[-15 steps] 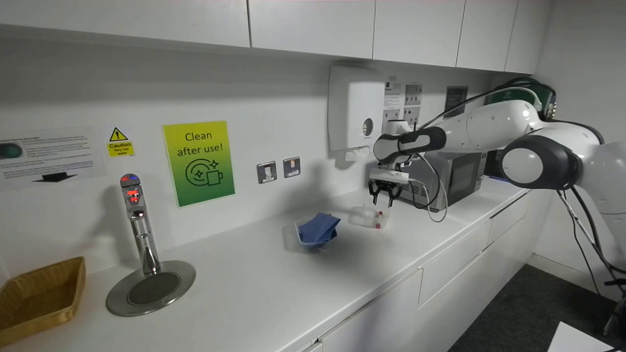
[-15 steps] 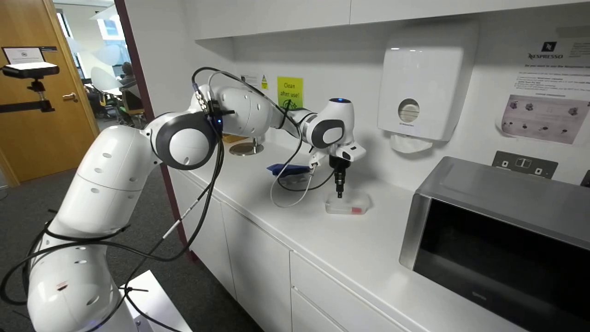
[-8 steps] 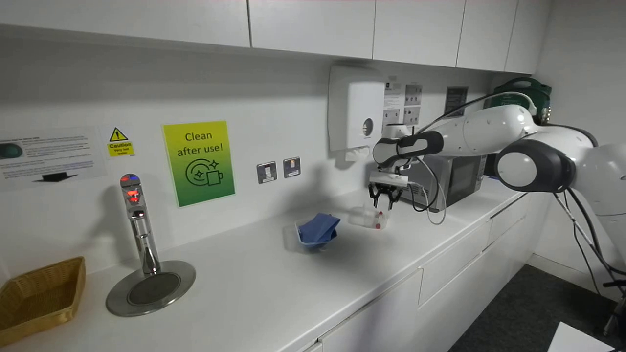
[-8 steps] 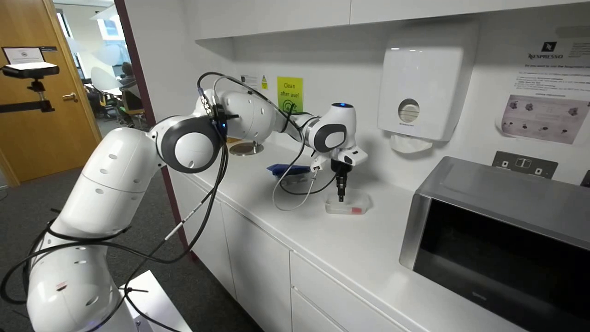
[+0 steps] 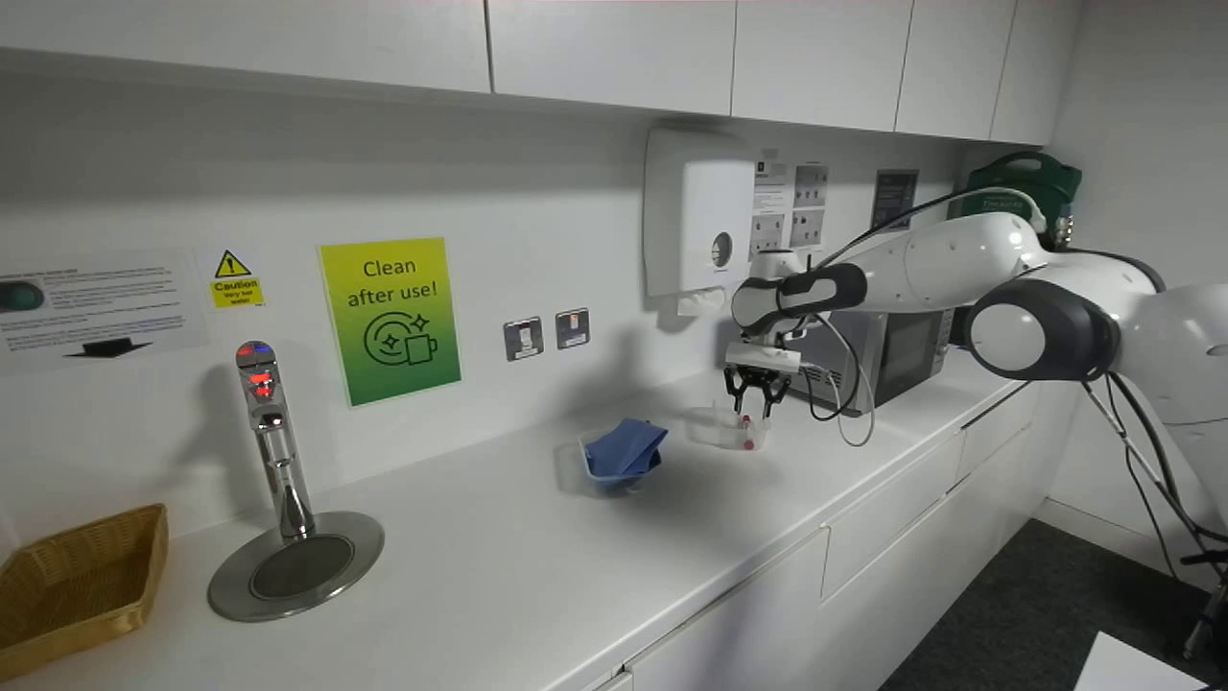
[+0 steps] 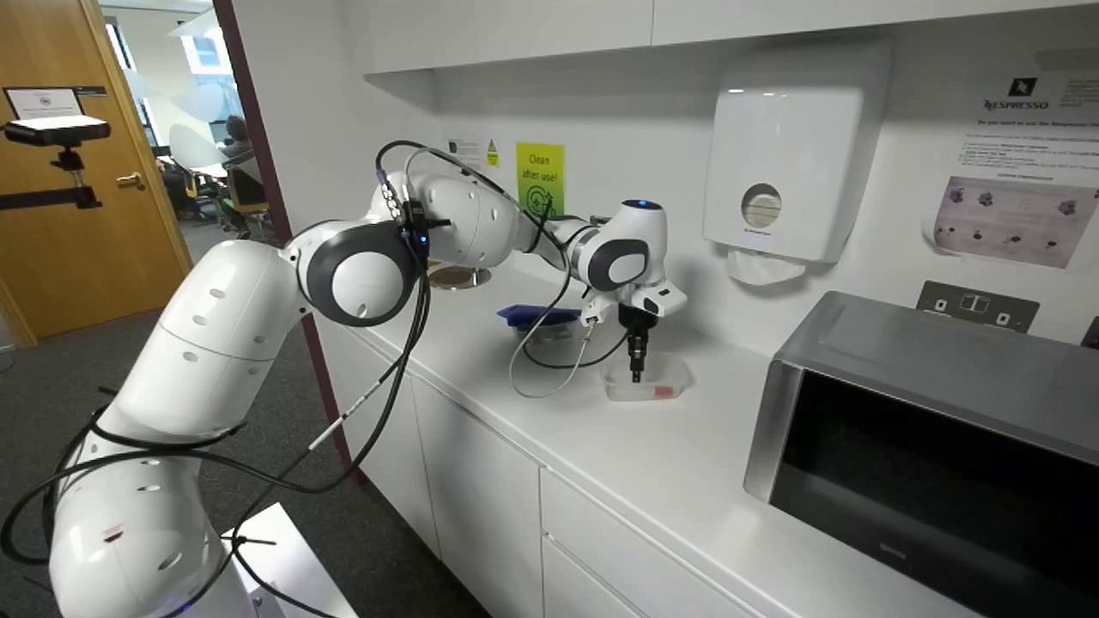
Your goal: Take the marker out of the bowl
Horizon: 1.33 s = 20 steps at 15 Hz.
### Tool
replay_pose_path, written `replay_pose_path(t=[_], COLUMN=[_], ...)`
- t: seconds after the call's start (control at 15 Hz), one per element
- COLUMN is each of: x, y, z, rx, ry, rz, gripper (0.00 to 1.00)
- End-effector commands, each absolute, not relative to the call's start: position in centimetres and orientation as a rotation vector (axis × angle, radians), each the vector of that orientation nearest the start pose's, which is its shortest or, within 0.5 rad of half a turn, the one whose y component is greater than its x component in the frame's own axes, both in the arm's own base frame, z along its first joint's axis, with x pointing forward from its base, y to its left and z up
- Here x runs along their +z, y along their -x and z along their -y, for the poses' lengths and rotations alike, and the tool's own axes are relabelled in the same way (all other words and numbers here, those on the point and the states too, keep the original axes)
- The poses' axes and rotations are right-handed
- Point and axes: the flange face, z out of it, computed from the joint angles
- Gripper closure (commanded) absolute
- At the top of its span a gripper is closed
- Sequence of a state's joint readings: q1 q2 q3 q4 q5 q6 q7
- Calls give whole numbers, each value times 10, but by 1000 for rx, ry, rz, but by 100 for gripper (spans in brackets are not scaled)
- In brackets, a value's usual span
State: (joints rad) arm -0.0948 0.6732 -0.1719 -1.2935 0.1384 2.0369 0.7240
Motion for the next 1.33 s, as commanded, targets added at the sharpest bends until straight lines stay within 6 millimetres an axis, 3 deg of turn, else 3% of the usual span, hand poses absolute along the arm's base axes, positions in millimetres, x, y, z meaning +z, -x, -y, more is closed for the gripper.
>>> replay_pose_path(t=[0.0, 0.73, 1.27], x=[370, 344, 332], y=[-728, -730, -728], z=[165, 150, 163], rx=[-109, -63, -33], ry=[2701, 2731, 2715], rz=[-1459, -1406, -1425], gripper=[44, 45, 45])
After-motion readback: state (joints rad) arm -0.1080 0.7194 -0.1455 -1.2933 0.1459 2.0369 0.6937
